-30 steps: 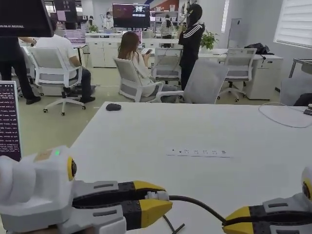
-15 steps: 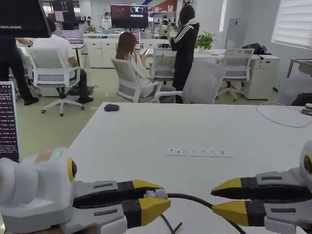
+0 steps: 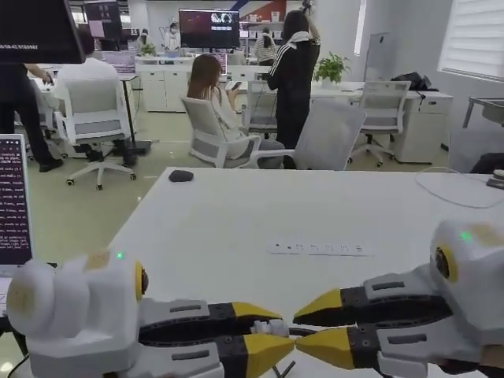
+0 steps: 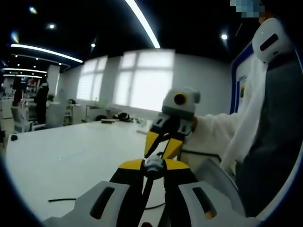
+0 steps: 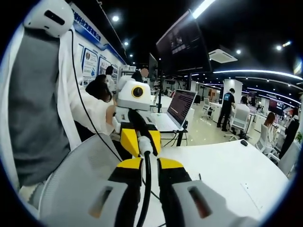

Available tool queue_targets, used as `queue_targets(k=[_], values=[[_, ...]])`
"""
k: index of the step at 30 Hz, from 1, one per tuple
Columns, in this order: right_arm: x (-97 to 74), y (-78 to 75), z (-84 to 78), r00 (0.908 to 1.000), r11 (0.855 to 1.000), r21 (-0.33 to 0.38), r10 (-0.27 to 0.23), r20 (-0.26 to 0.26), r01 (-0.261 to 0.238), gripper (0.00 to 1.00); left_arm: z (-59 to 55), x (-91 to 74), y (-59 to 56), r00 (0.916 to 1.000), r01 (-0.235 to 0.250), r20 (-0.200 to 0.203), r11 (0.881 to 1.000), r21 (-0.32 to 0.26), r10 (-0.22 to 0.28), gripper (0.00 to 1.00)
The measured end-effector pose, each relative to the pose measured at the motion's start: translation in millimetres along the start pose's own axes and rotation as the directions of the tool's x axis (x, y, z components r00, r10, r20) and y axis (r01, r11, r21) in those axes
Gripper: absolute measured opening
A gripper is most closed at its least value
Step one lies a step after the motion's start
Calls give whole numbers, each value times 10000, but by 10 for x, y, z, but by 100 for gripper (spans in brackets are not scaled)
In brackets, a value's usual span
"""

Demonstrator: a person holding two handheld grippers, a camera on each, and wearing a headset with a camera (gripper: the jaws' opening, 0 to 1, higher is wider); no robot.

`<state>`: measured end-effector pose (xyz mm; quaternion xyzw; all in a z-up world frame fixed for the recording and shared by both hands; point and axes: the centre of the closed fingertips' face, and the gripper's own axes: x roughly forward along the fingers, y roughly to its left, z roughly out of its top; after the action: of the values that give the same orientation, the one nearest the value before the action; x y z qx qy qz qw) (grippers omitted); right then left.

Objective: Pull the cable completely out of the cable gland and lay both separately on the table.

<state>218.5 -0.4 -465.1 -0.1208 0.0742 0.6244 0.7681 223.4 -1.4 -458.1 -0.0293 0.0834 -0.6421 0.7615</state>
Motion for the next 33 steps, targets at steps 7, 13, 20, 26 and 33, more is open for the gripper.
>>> queue_targets(k=[7, 13, 20, 26, 33], values=[[13, 38, -36, 9994, 9994, 56, 329, 60, -329, 3, -25, -14, 11, 10000, -24, -95, 10000, -28, 24, 16], [13, 41, -100, 9992, 9992, -38, 399, -76, -400, 2, -75, 5, 18, 9998, -8, -191, 10000, -78, 7, 16], [-56, 18, -251, 9994, 9995, 198, 249, -223, -245, 2, -139, -20, 49, 9992, -134, -378, 9998, -144, 128, 16], [-143, -12, -451, 9985, 9989, 464, 45, -538, -20, 2, -200, -52, 84, 9983, -251, -522, 9995, -217, 239, 16], [-240, -40, -725, 9932, 9966, 775, -196, -1149, 286, 2, -255, -81, 99, 9972, -328, -680, 9992, -222, 312, 16]])
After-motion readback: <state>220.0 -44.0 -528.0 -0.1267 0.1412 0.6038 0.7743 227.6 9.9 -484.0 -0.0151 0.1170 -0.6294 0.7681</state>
